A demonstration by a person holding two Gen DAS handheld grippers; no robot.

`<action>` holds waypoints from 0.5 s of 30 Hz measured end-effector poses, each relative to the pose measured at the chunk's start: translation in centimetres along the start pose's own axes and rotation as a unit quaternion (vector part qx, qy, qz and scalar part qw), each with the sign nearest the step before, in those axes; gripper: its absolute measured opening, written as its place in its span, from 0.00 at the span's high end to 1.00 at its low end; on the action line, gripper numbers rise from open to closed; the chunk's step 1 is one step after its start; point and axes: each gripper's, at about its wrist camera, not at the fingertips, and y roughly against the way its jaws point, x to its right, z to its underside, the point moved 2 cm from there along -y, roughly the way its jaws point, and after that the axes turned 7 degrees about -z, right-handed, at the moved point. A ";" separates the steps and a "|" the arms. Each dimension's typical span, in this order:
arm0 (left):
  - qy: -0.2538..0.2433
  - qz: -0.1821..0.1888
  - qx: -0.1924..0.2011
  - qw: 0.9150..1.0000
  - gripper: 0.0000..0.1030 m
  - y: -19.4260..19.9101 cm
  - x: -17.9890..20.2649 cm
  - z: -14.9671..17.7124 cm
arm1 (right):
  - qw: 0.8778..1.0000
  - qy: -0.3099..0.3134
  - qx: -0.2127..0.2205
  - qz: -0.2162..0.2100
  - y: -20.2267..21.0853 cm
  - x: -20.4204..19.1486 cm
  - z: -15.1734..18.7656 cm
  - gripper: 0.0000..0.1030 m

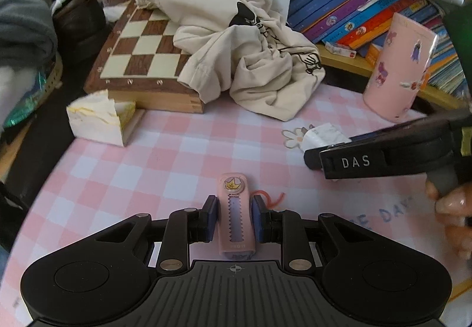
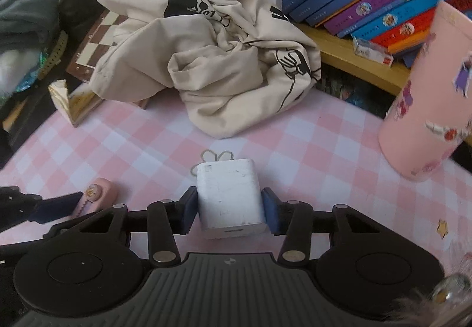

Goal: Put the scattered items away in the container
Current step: 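Grasp the pink stick with the left tool while the right grasps the white charger, then carry the pink stick and white charger with both tools to the yellow box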

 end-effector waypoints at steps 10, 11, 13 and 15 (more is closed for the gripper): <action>0.028 0.035 -0.006 0.999 0.78 4.0 -0.1 2.3 | 1.000 -0.017 0.007 -0.011 3.9 -1.2 2.6 0.60; 0.031 0.037 -0.005 0.999 0.78 4.5 -0.2 2.4 | 1.000 -0.018 0.009 -0.013 4.6 -1.3 2.9 0.60; 0.030 0.040 -0.001 0.999 0.78 5.7 -0.2 2.8 | 1.000 -0.016 0.013 -0.016 5.7 -1.7 3.5 0.60; 0.030 0.043 0.002 0.999 0.78 6.6 -0.2 3.2 | 1.000 -0.014 0.018 -0.017 6.8 -2.1 4.1 0.60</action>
